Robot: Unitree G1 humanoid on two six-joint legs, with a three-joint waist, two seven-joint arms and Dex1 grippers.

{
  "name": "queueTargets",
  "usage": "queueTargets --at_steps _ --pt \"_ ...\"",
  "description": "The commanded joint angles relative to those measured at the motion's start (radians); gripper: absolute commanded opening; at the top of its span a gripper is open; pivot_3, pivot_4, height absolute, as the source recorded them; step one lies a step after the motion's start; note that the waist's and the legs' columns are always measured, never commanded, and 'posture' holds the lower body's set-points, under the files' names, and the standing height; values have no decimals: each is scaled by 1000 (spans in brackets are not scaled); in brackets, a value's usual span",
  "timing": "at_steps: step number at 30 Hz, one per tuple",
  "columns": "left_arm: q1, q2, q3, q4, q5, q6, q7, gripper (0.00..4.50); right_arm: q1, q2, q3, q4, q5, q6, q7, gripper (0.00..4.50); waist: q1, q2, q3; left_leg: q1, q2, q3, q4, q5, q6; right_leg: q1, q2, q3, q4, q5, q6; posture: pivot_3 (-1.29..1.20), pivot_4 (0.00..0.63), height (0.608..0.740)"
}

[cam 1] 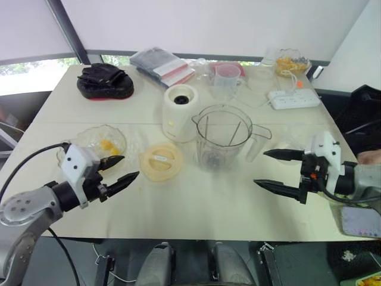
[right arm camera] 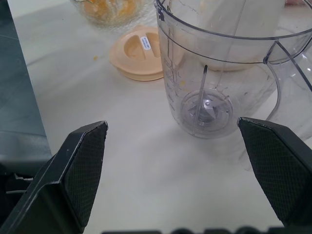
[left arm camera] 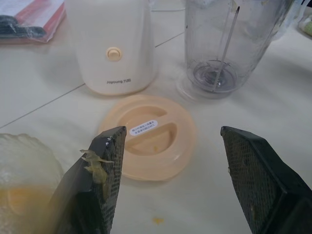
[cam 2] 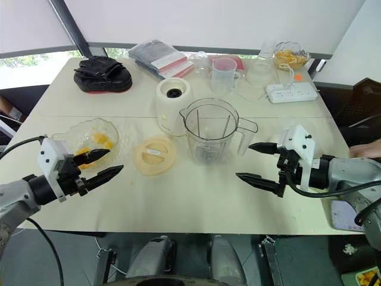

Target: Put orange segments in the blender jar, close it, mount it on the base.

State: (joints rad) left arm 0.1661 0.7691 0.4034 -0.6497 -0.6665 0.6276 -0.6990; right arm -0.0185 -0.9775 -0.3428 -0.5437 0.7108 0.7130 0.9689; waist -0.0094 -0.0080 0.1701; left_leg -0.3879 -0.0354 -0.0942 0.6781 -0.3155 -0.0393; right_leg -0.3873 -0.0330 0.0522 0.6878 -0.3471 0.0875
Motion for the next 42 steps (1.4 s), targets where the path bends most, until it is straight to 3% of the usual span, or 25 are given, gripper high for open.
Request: queueTargets --at_steps 1,30,34,37,42 --pt "-14 0 -5 -16 -25 -1 -7 3214 -8 -2 -16 -22 14 -2 -8 4477 0 0 0 0 0 0 0 0 0 0 0 0 0 0 0 0 150 740" --pt "-69 24 -40 14 -35 67 5 3214 -10 11 14 -48 36 2 -61 4477 0 0 0 0 0 0 0 0 0 0 0 0 0 0 0 0 150 740" --pt "-109 86 -21 79 -22 55 -52 3214 -7 31 34 -60 33 -1 -81 4477 0 0 0 0 0 0 0 0 0 0 0 0 0 0 0 0 150 740" --pt "-193 213 -26 235 33 -10 -193 3214 -5 56 56 -71 28 -8 -105 4477 -1 0 1 0 0 0 0 0 0 -1 0 0 0 0 0 0 150 740" --pt "-432 423 -187 574 197 -229 -490 3214 8 103 92 -85 5 -31 -142 4477 -2 -1 2 -1 0 -1 0 0 0 -1 1 -2 0 0 0 0 150 740"
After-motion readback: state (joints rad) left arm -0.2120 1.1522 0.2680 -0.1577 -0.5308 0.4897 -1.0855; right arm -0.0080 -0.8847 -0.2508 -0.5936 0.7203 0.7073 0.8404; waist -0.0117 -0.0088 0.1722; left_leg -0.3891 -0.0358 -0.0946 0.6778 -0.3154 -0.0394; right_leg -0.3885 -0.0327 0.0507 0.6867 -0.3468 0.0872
